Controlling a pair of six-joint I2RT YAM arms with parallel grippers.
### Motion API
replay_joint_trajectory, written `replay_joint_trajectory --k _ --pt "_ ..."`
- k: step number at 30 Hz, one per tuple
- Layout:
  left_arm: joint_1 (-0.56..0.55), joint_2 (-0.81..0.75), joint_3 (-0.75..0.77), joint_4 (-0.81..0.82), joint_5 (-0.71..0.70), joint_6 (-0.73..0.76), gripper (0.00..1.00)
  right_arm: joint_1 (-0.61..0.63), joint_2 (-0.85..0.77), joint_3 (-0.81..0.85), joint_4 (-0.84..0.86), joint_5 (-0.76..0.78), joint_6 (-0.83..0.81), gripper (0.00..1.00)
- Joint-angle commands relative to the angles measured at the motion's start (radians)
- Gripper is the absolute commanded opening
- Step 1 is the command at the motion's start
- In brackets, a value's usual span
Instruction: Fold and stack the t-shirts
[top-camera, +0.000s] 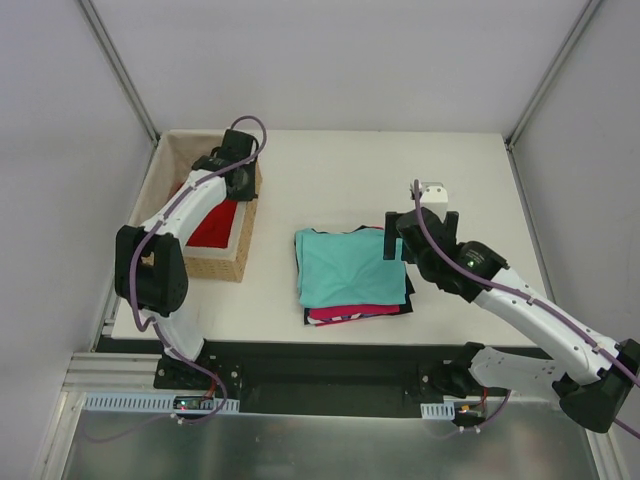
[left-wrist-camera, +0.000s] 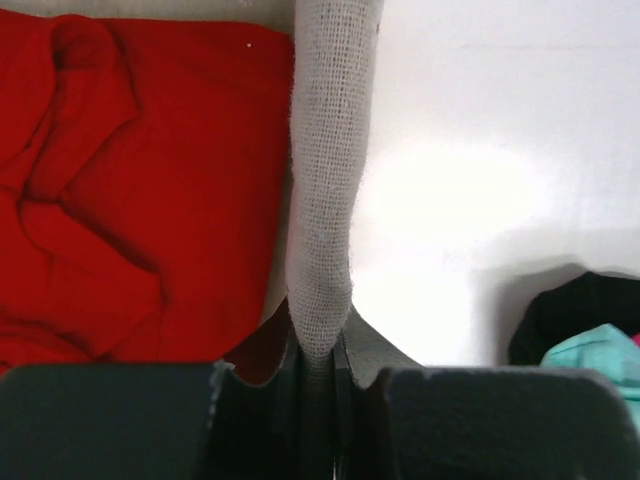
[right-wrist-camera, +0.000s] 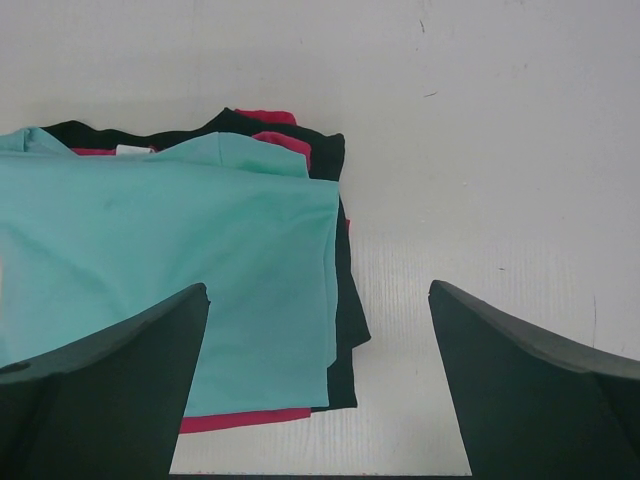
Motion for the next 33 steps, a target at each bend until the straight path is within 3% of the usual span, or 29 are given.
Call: replay_joint_trajectory --k 1,8,14,21,33 --pt "0.019 -0.105 -0.096 -0.238 -0.112 -0.108 0.00 0.002 -0.018 0.007 0.035 -0.020 0.025 0.97" --pt "0.048 -0.274 -0.224 -0.256 -0.133 -0.108 0.00 0.011 -0.015 0.008 0.038 -0.017 0.037 0.96" --pt "0.051 -0.314 -0.256 -0.255 -0.177 -0.085 0.00 0.031 -0.008 0.030 0.029 -0.005 0.039 0.97" --pt "0.117 -0.291 -0.315 -0.187 -0.142 -0.062 0.00 0.057 -0.010 0.062 -0.009 0.025 0.023 0.96" --pt "0.217 -0.122 -0.201 -0.178 0.017 0.001 0.00 0.059 -0.015 0.065 0.000 0.043 0.003 0.96"
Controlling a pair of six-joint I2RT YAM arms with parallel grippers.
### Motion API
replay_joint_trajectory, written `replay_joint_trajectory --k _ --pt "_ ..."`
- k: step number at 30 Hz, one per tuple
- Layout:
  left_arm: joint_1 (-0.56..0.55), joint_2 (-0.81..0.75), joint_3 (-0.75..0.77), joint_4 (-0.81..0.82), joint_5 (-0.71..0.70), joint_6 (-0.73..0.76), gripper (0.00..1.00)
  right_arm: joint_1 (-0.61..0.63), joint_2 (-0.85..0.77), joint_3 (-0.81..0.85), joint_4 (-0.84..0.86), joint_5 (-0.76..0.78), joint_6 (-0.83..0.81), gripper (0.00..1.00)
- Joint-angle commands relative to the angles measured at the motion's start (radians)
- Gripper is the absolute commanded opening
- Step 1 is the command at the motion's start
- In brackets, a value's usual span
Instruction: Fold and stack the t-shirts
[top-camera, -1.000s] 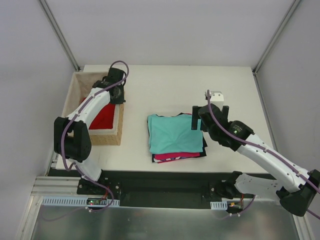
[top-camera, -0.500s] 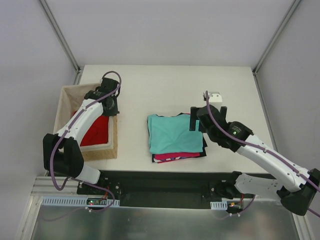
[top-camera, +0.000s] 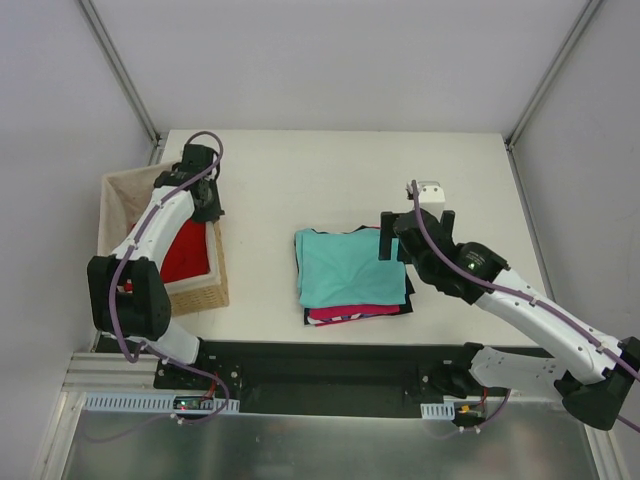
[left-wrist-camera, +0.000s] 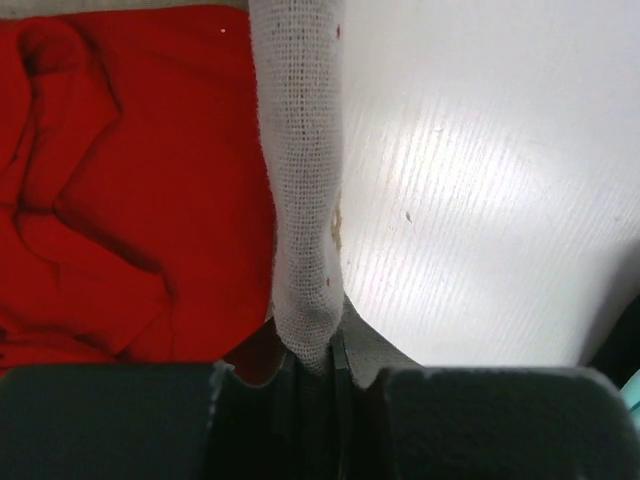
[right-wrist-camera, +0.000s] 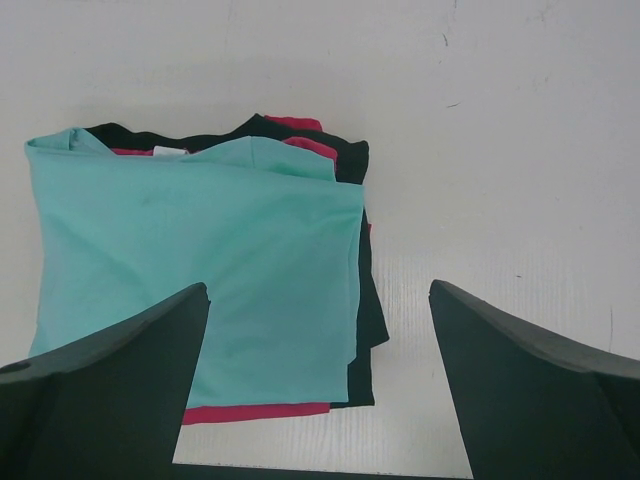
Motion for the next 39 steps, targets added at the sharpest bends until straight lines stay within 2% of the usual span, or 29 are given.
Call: replay_joint_trajectory --k 1,7,14,18,30,34,39 --pt "0.035 0.107 0.010 -0.055 0.084 0.074 0.00 0.003 -0.013 0.034 0.002 0.036 -0.013 0.97" --pt "0.035 0.112 -0.050 0.012 0.200 0.135 0.00 0.003 -0.027 0.014 0.008 0.048 -0.013 0.97" --pt "0.035 -0.035 -0.194 0.143 0.290 0.220 0.00 0.005 -0.024 0.012 0.019 0.035 -0.017 0.97" --pt "0.035 -0.078 -0.240 0.149 0.362 0.232 0.00 0.003 -0.022 0.009 0.034 0.015 -0.015 0.96" --pt "0.037 -0.314 -0.412 0.149 0.330 0.270 0.00 0.006 -0.064 -0.008 0.035 -0.016 -0.013 0.97" --pt "0.043 -0.377 -0.418 0.128 0.295 0.247 0.00 0.009 -0.074 -0.009 0.037 -0.028 -0.009 0.97" --pt "0.083 -0.382 -0.401 0.126 0.244 0.261 0.00 0.019 -0.090 -0.012 0.034 -0.027 -0.003 0.97"
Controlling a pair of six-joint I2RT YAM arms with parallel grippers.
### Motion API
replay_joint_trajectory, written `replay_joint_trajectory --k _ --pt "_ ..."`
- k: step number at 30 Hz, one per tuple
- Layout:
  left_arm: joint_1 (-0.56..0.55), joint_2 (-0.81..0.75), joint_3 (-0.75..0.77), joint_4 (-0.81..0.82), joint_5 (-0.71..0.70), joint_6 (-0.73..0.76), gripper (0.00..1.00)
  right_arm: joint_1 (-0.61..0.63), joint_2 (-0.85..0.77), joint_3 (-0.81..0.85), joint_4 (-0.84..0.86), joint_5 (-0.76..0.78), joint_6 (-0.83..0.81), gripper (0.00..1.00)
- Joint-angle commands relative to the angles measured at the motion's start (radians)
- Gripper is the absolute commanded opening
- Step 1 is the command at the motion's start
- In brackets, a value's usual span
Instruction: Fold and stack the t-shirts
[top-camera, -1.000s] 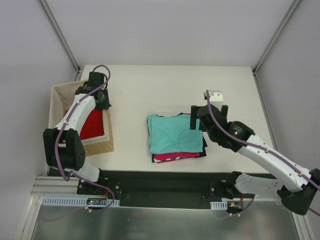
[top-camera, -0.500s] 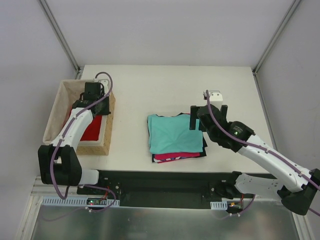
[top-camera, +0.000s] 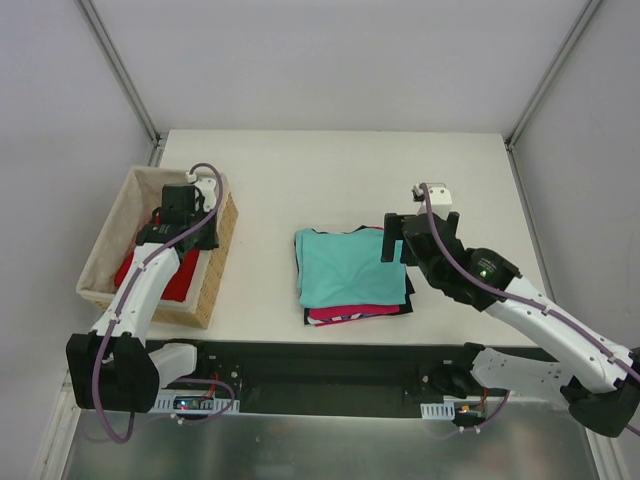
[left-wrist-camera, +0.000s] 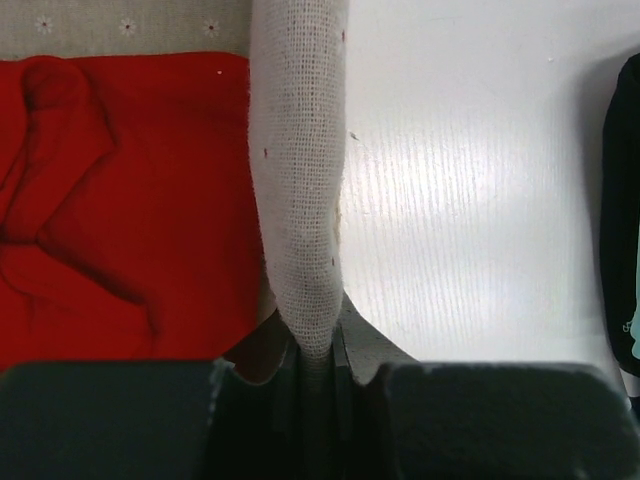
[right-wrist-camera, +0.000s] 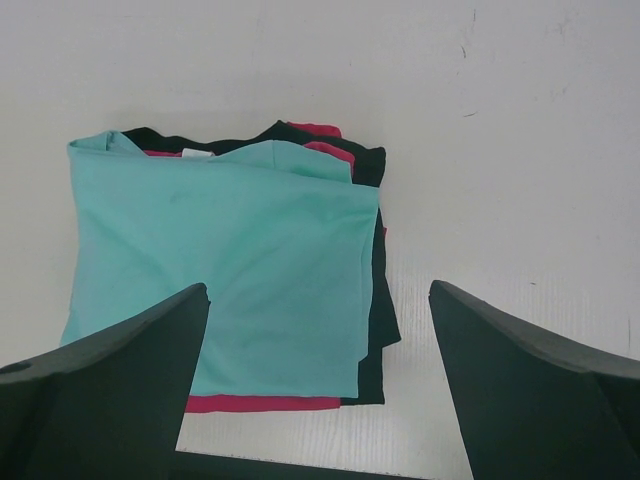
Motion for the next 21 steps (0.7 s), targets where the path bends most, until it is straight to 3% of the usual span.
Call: replay_joint_trajectory --k 1,12,15,16,21 --pt "0.038 0.008 -0.028 -0.096 -0.059 -0.028 0.00 0.012 -0.033 -0.001 0.018 -0.002 0.003 0.96" --pt "0.090 0.014 0.003 -0.113 -0.053 -0.028 0.02 0.013 -0.013 0.023 0.009 0.004 -0.014 0.97" --pt "0.090 0.012 0.033 -0.130 -0.053 -0.041 0.25 0.013 0.002 0.029 0.007 0.002 -0.016 0.97" --pt "0.088 0.005 0.039 -0.130 -0.050 -0.038 0.98 0.015 0.003 0.029 0.007 0.005 -0.017 0.97" --pt "0.090 -0.030 0.093 -0.138 -0.146 -0.043 0.99 0.015 0.005 0.026 0.004 0.007 -0.019 0.96"
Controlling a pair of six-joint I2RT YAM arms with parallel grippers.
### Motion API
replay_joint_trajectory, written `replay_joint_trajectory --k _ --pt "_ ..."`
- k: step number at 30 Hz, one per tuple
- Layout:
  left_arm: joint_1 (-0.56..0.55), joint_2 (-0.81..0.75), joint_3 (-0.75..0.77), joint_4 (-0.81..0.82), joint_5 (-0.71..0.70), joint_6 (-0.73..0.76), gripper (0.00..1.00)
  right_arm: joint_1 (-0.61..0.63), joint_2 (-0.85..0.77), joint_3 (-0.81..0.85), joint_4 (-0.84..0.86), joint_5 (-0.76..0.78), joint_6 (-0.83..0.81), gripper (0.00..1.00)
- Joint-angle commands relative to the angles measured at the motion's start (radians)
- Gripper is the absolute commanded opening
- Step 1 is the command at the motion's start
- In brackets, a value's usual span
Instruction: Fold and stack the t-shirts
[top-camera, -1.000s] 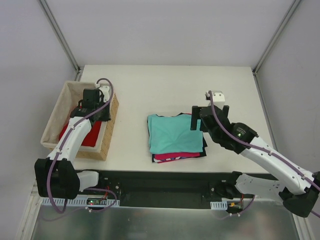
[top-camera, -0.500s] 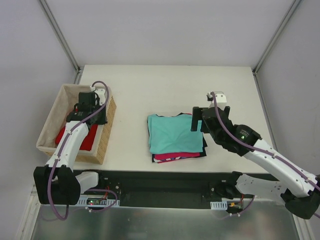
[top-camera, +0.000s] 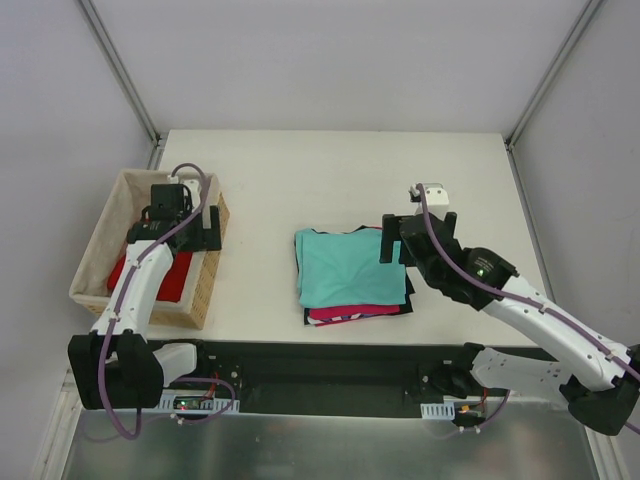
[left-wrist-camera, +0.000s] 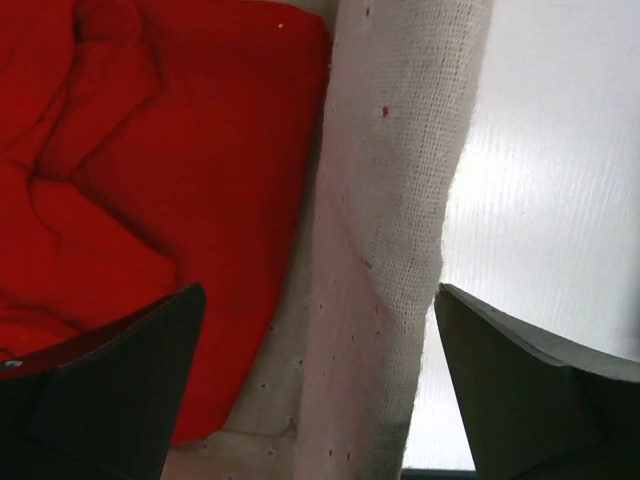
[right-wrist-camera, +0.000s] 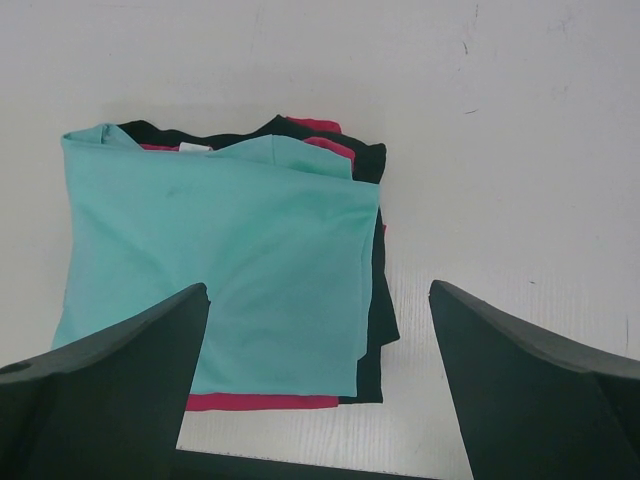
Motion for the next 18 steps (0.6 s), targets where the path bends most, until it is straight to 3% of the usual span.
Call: replay_joint_trajectory --k 1,6,11,16,18 --pt "0.003 -0.059 0.079 -0.060 -0.129 -0.009 0.99 0.006 0.000 0.028 0.002 0.011 -0.014 0.97" --pt "0.002 -0.087 0.280 -0.143 -0.247 -0.131 0.99 0.008 0.031 0.040 0.001 -0.003 -0.030 0.96" --pt "-0.038 -0.049 0.553 -0.246 -0.073 -0.098 0.99 0.013 0.121 0.051 0.025 -0.070 -0.068 0.97" --pt "-0.161 -0.076 0.538 -0.221 0.142 -0.165 0.99 0.016 0.249 0.069 0.081 -0.185 -0.077 0.97" --pt "-0.217 -0.107 0.477 -0.200 0.153 -0.186 0.99 0.016 0.330 0.080 0.093 -0.202 -0.073 0.96"
